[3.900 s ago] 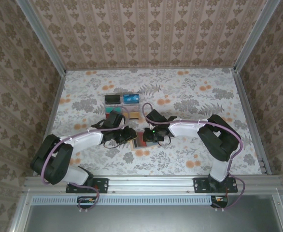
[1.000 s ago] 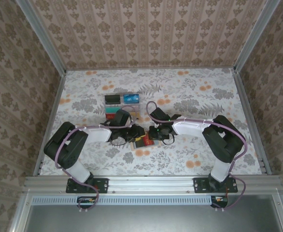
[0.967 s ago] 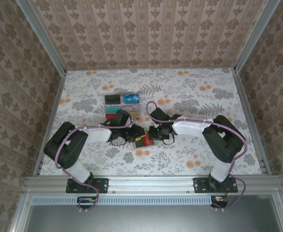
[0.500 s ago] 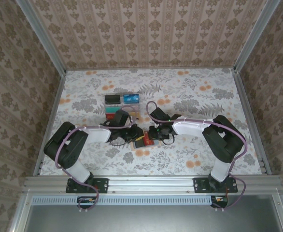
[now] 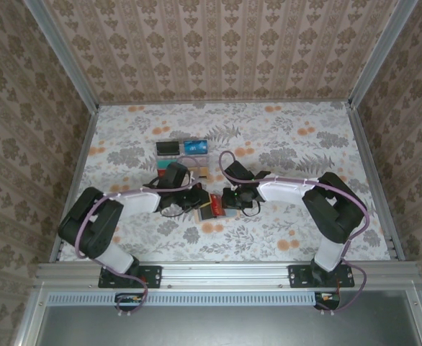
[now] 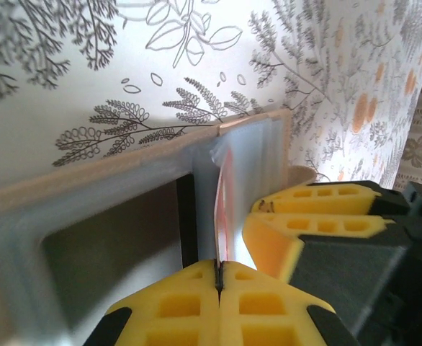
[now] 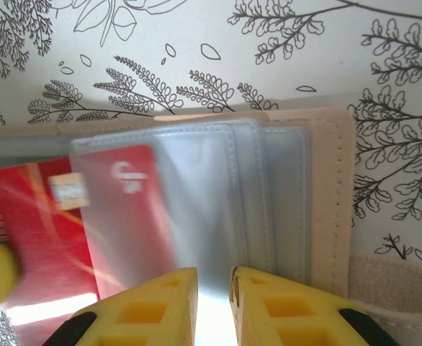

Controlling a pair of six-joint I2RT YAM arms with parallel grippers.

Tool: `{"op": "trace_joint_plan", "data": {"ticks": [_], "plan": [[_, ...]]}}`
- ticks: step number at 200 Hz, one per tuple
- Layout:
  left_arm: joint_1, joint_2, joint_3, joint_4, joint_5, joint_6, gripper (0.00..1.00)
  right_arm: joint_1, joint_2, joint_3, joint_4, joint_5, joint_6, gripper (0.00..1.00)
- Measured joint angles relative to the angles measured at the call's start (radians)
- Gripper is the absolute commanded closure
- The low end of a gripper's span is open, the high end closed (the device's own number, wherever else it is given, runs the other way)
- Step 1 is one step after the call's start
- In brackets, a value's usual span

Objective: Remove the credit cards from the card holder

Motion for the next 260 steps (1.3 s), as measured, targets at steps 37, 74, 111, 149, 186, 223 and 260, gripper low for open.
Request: {"op": "trace_joint_plan", "data": {"ticks": [37,74,111,149,186,223,260], "plan": [[0.056,-0.148,0.003,-0.156,-0.021,0.093,1.00,-0.010,-0.009,-0.005,0.002,0.004,0.002,0.75],[0.112,-0.278,0.041,-0.315,-0.045,0.185,1.00,-0.038,-0.084,-0.028,0.031,-0.033,0.000,0.60],[0.204,-0.352,0.097,-0.351,-0.013,0.201,1.00,-0.103,-0.207,-0.045,0.216,-0.188,0.042,0.42],[0.288,-0.364,0.145,-0.259,0.072,0.127,1.00,-0.142,-0.149,-0.044,0.473,-0.378,0.203,0.36],[0.335,-0.364,0.159,-0.111,0.144,0.015,1.00,-0.142,-0.073,-0.018,0.668,-0.483,0.369,0.41],[0.371,-0.359,0.159,-0.037,0.200,-0.065,1.00,-0.142,-0.040,0.038,0.874,-0.540,0.514,0.48],[0.389,-0.355,0.159,0.007,0.225,-0.117,1.00,-0.142,-0.031,0.051,0.975,-0.562,0.594,0.63]]}}
